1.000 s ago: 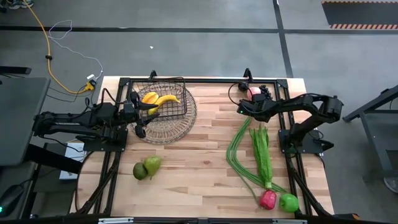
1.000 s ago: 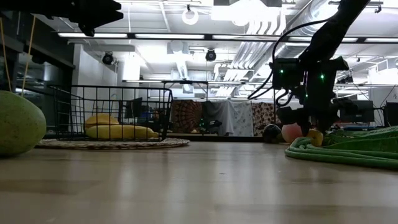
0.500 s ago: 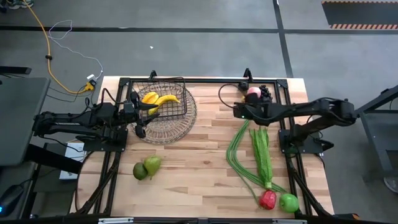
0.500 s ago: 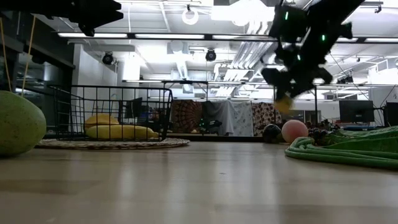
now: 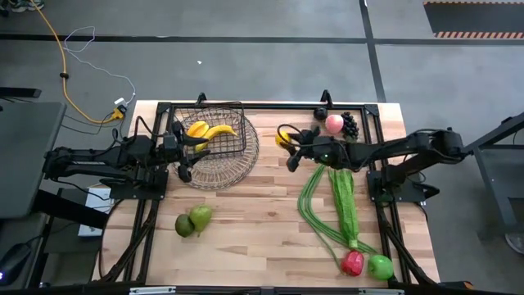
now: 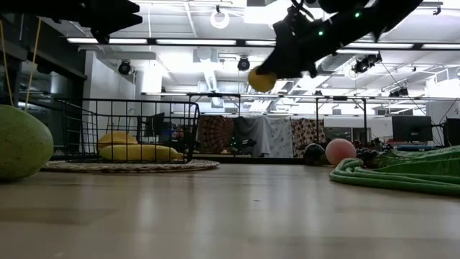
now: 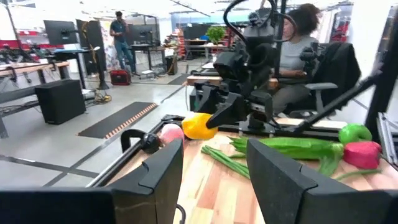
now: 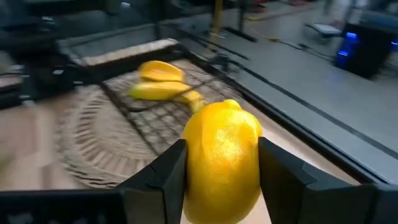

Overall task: Build produce basket
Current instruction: Put the yellow lemon into the wire basket

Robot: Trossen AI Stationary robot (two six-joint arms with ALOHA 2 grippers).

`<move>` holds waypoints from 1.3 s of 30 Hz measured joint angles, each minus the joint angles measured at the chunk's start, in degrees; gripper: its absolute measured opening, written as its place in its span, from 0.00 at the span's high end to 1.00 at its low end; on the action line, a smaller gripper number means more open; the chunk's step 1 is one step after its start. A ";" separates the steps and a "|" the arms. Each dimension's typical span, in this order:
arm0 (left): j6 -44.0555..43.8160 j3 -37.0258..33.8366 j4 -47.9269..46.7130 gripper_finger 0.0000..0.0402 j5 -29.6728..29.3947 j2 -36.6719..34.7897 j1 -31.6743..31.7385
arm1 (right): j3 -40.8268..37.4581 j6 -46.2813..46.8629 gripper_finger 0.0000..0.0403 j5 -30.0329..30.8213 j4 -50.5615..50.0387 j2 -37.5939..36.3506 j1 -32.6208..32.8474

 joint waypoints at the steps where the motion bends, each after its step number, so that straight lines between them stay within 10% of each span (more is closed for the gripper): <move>1: 0.01 0.00 -0.31 0.59 0.87 -0.02 0.00 | -0.13 -1.04 0.62 -2.38 2.67 1.07 -0.48; 10: 0.04 0.00 -2.24 0.59 6.38 -0.80 0.02 | -4.18 -4.48 0.62 -22.35 26.94 6.40 -4.17; 39: -2.35 1.05 -10.00 0.59 5.61 -14.56 0.02 | 3.12 -5.26 0.62 -21.21 24.47 9.66 -4.03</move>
